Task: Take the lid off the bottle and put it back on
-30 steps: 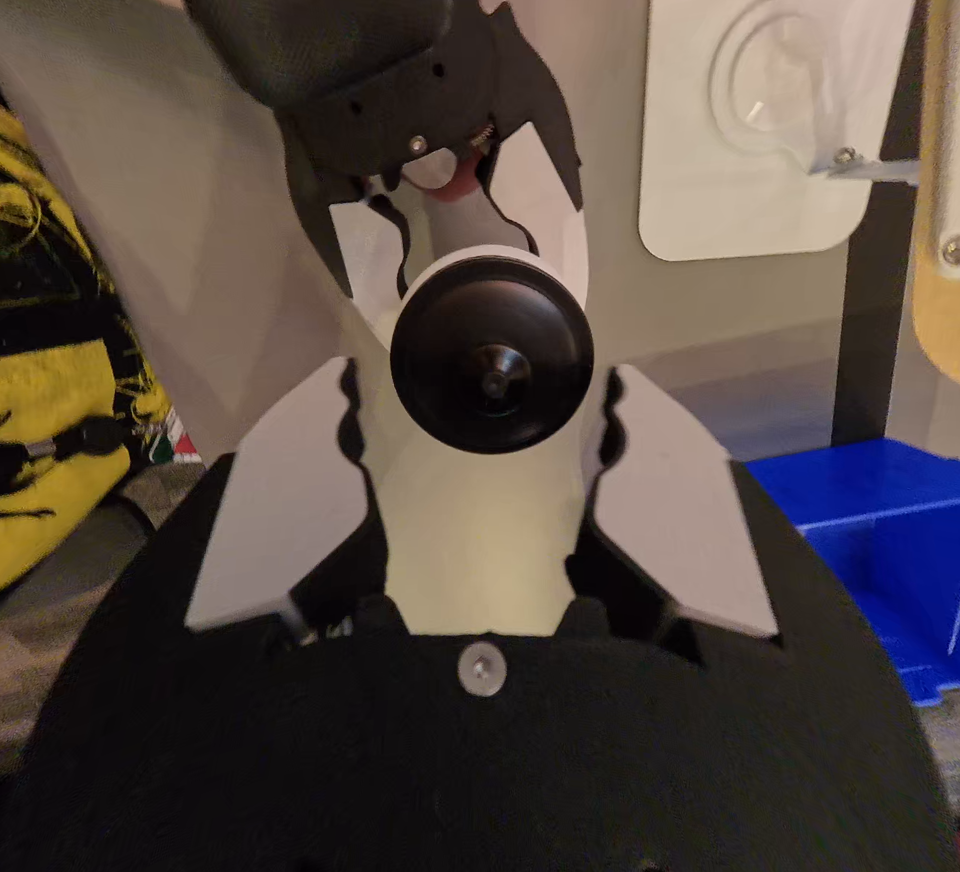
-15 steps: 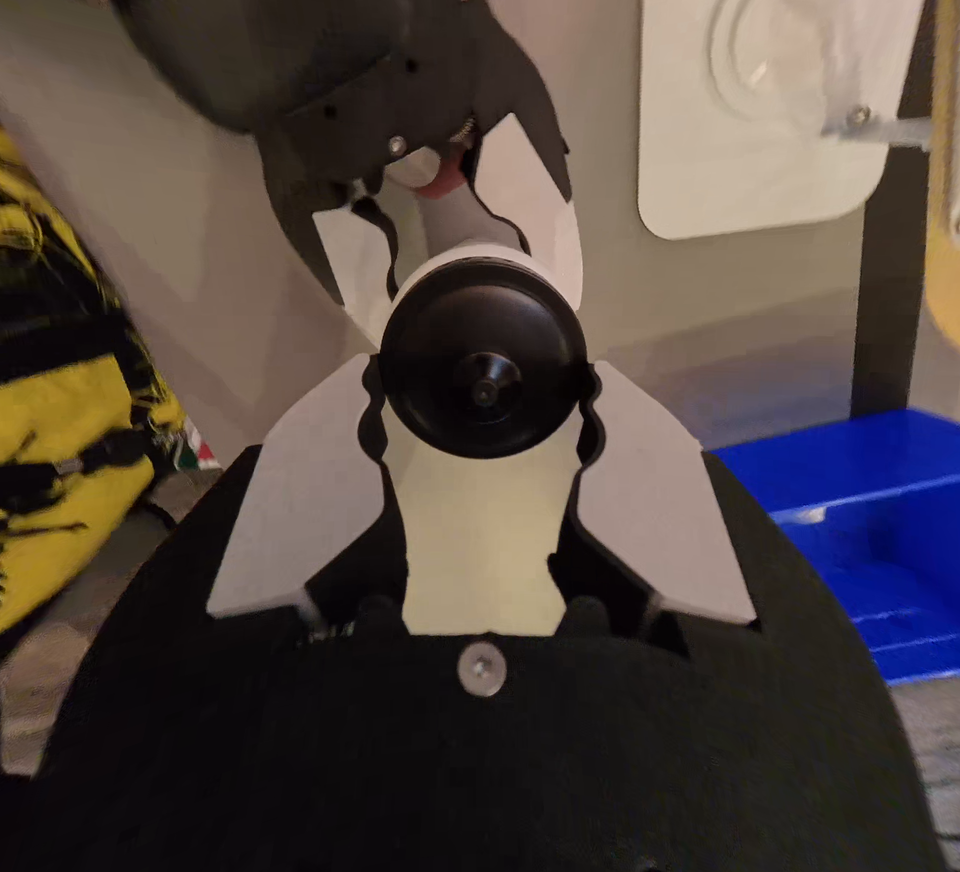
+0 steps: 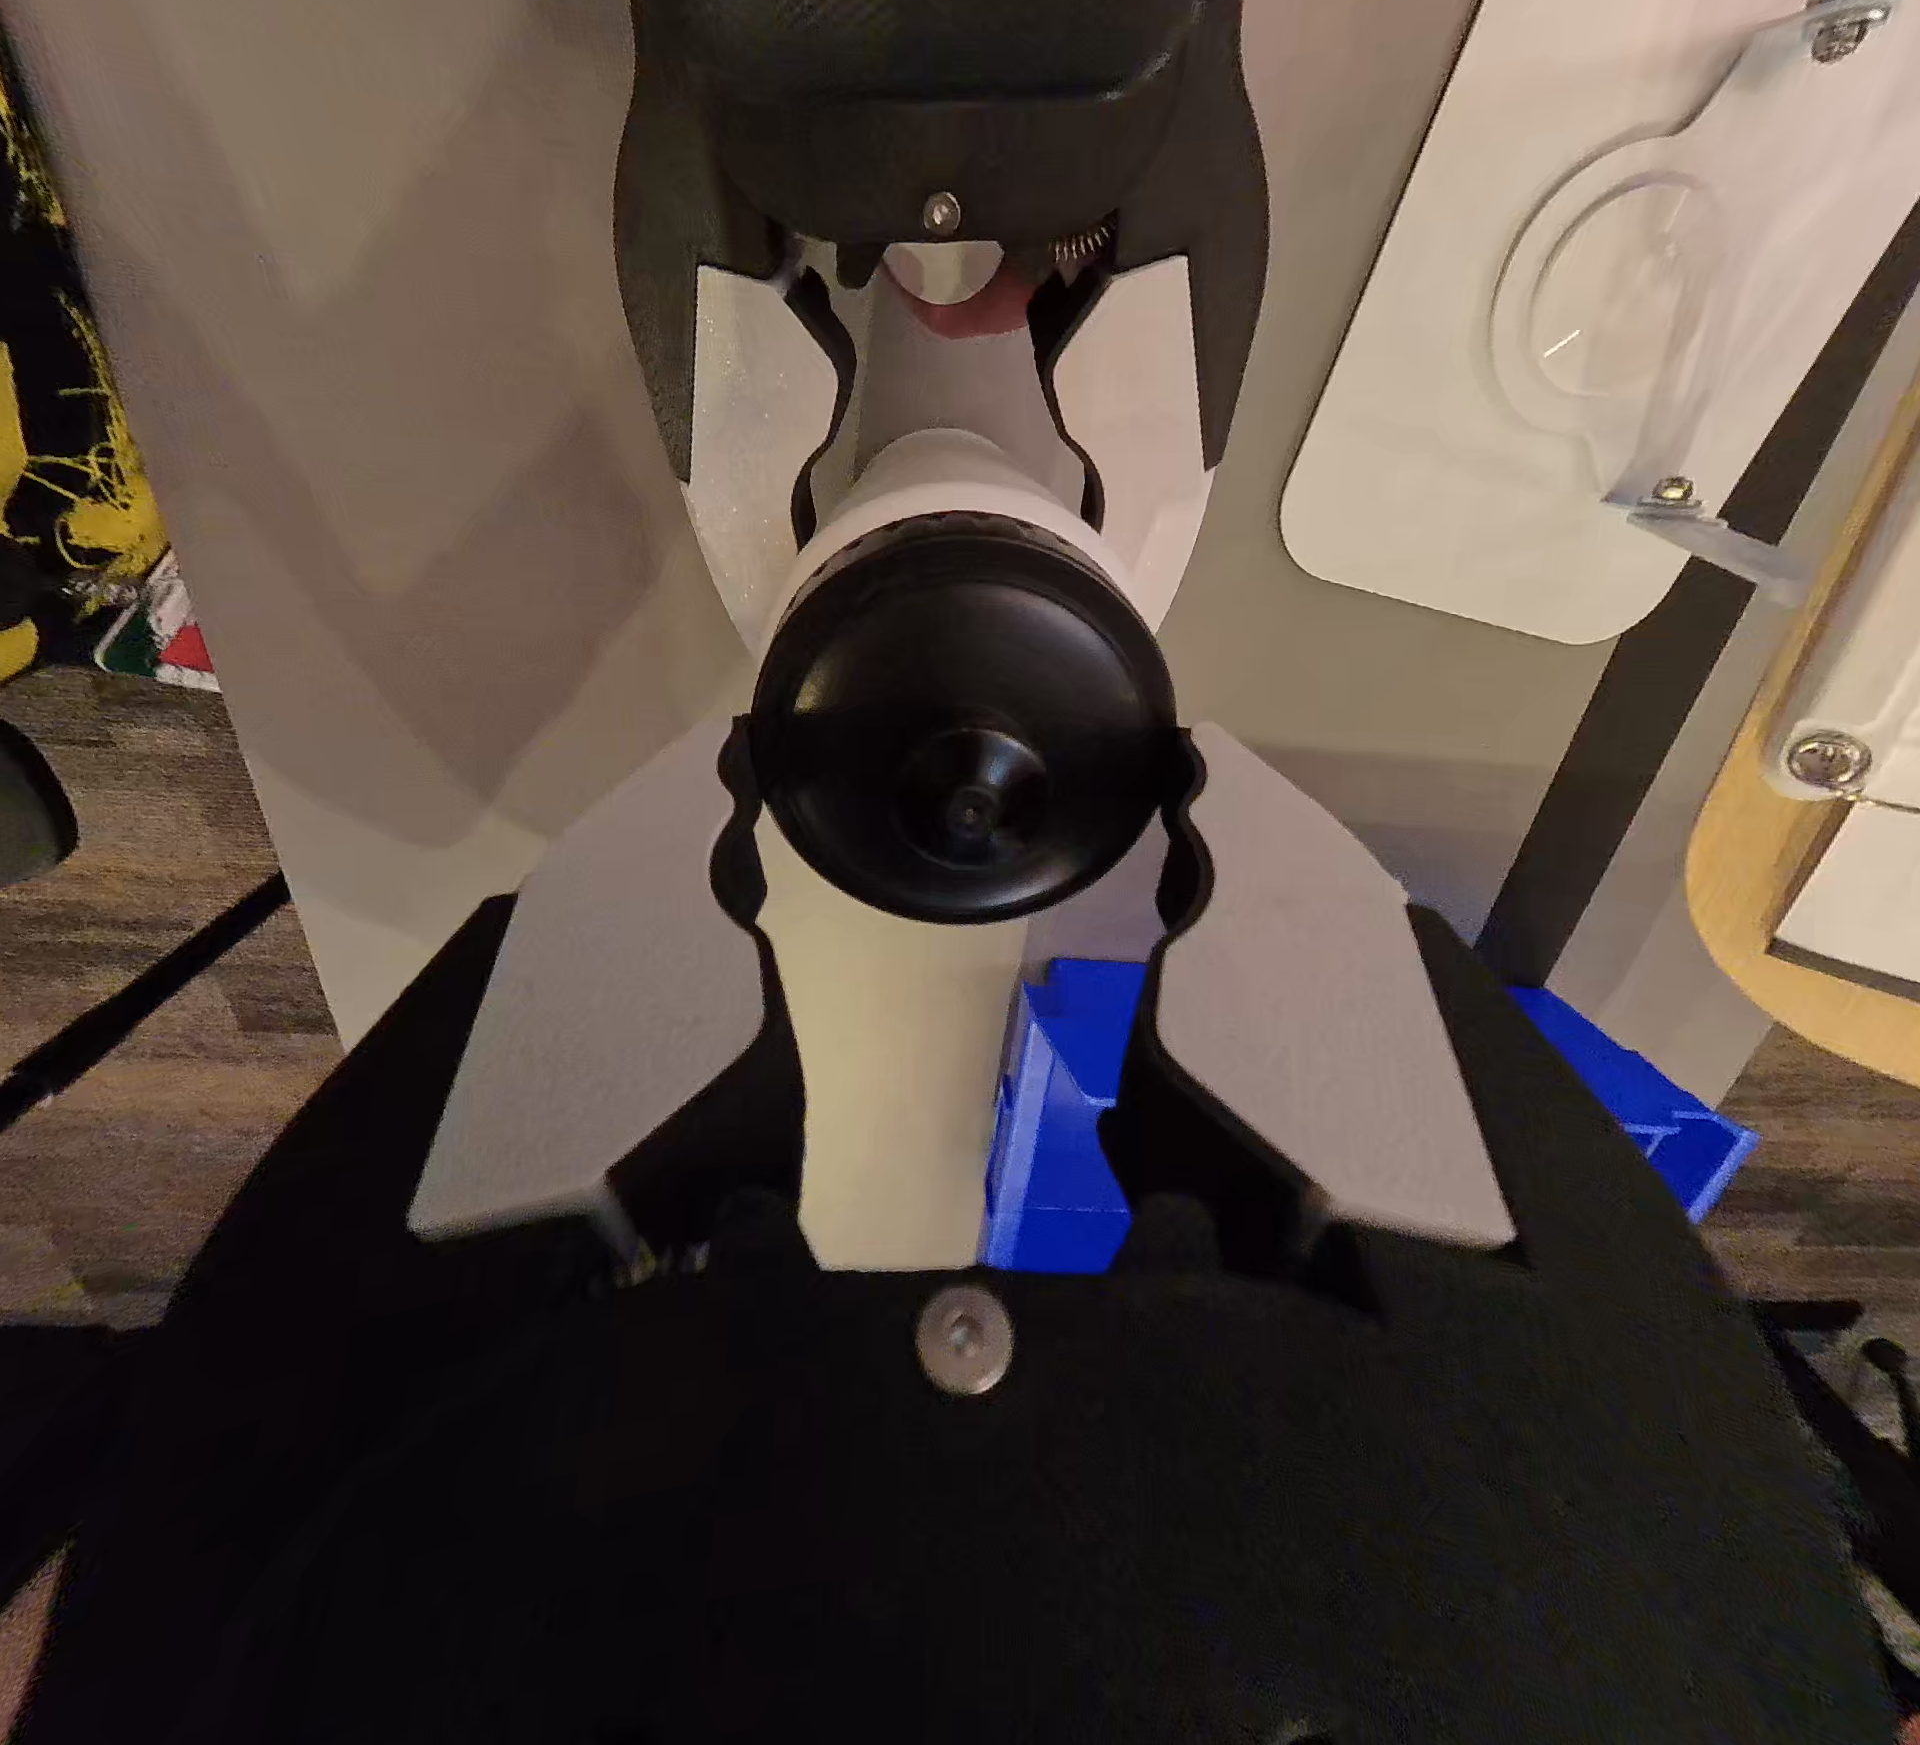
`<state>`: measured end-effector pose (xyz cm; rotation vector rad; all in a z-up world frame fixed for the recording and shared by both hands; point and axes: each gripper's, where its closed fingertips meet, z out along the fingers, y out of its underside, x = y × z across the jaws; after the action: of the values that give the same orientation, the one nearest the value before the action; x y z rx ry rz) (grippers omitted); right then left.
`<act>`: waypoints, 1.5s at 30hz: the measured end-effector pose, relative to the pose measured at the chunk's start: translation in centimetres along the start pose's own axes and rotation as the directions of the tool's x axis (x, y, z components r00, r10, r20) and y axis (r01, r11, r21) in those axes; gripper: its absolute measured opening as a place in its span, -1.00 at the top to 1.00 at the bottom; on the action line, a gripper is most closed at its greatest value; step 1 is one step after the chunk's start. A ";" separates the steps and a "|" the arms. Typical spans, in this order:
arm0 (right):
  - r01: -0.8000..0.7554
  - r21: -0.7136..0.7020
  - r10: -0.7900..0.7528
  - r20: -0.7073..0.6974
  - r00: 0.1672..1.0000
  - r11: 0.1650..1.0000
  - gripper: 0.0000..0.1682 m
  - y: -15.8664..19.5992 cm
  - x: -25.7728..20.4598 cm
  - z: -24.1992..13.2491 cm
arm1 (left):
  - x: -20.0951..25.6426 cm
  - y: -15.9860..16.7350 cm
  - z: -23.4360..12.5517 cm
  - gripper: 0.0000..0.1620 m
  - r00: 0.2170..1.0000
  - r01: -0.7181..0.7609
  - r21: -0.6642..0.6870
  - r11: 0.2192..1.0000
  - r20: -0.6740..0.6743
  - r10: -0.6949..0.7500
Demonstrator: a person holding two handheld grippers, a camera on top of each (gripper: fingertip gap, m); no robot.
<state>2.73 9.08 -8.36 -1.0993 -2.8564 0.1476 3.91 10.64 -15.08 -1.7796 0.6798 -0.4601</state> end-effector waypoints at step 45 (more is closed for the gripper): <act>-0.357 0.020 0.357 -0.075 0.931 0.934 0.10 0.2 -0.5 0.1 | 0.6 -0.1 0.4 -0.06 1.000 -0.007 -0.001 1.000 -0.015 0.007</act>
<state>3.23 8.91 -8.51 -1.5772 -2.5585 0.1305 4.63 10.62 -15.10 -1.7760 0.6965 -0.4693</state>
